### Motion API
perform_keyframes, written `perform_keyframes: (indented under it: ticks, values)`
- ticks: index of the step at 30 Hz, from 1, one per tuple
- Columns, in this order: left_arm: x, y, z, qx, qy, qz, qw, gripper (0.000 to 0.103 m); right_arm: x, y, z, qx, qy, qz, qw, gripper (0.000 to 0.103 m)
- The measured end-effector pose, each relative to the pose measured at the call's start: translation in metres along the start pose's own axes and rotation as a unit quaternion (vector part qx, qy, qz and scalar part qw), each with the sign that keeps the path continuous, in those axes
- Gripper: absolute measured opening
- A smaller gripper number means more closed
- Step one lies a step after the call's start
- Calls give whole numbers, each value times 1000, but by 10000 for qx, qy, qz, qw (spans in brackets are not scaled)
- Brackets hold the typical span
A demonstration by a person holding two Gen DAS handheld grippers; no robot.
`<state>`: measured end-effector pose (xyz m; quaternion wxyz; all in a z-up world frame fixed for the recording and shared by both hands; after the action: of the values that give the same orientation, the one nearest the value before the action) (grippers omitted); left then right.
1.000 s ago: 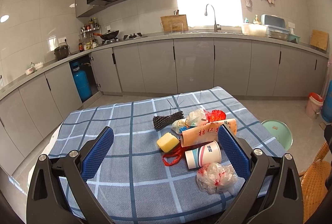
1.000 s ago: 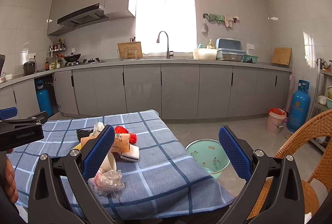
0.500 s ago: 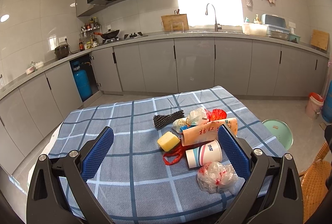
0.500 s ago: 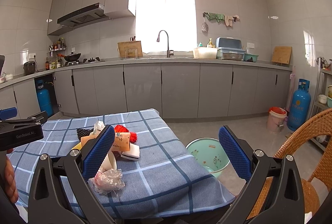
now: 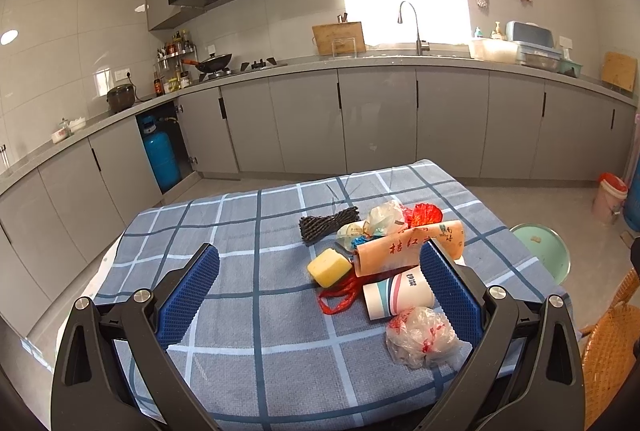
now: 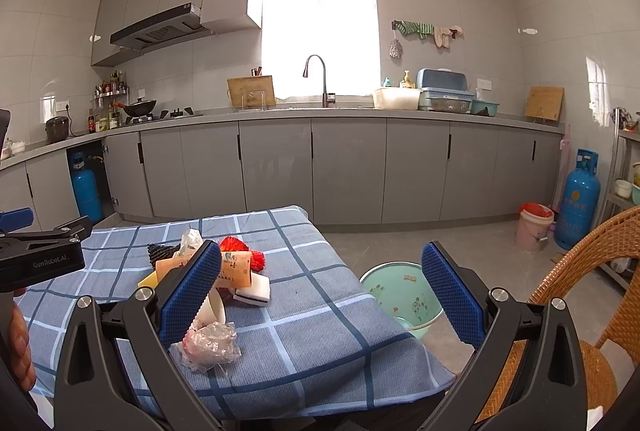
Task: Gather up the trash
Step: 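Grasp the clear plastic bag with the right gripper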
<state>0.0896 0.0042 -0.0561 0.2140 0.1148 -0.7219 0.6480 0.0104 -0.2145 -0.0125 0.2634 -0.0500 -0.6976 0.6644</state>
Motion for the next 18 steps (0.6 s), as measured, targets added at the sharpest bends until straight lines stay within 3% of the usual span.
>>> perform_keyframes:
  ticks: [5,8,14,18]
  values:
    - [-15,13,-18,-26,-261,-98,9996,99,-15,12,-5,38,-119,-136,9998,98]
    - [-35,34,-40,84,-466,-360,9982,99,-29,32,-18,175,-291,-297,9990,98]
    - [-65,65,-62,178,-687,-718,9949,99,-65,81,-59,410,-802,-936,9915,98]
    - [-85,82,-68,216,-699,-949,9928,99,-73,95,-95,764,-1134,-1031,9852,98]
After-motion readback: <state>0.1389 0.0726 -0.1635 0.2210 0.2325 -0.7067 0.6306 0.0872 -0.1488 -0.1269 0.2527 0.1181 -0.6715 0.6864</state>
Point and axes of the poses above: each gripper's, at about its wrist camera, not at the fingertips, and x roughly against the way its jaws point, z to its right, y to its underside, the point moved 9 cm from there along -x, roughly the way its jaws point, and after that the axes turned 8 degrees about y, right-handed, at the moved point
